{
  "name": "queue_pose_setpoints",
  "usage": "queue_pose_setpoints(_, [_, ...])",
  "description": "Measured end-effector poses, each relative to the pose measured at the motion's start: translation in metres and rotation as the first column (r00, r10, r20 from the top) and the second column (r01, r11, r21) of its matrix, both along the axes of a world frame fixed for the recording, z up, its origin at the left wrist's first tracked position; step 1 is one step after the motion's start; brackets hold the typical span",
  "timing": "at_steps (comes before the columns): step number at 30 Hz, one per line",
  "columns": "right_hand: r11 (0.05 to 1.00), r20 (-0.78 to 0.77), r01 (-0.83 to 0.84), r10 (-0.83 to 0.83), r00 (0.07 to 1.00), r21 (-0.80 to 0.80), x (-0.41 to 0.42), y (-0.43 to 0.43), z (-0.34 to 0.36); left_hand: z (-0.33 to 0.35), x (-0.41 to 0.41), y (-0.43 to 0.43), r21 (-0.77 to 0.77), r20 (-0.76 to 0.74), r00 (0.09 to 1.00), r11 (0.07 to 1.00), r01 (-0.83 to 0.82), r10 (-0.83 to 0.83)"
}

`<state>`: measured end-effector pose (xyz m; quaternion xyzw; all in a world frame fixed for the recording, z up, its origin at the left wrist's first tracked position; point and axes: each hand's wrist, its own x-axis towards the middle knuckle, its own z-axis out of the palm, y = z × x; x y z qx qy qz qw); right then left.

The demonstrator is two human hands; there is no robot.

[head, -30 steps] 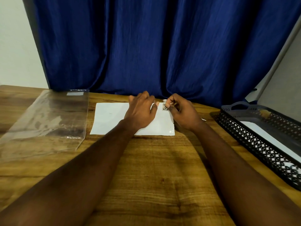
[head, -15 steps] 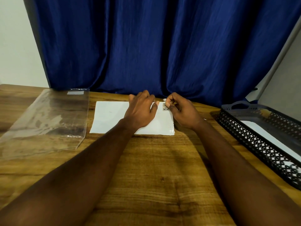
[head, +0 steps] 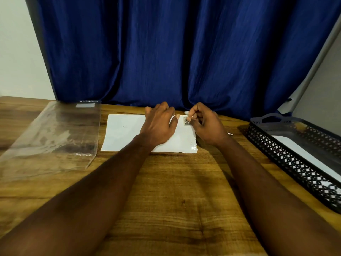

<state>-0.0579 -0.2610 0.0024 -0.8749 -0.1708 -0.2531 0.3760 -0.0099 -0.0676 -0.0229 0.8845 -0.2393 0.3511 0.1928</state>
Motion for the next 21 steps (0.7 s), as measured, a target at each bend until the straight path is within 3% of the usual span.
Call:
queue_pose_setpoints(12, [0.902, -0.157, -0.059, 0.138, 0.978, 0.428, 0.0051, 0.004, -0.0042, 0.0007, -0.0011, -0.002, 0.009, 0.043, 0.999, 1.0, -0.009, 0.008])
queue_pose_setpoints(21, [0.874, -0.249, -0.003, 0.142, 0.958, 0.486, 0.0058, 0.006, -0.0047, 0.0001, -0.001, -0.0021, 0.039, 0.056, 0.998, 0.999, -0.001, -0.001])
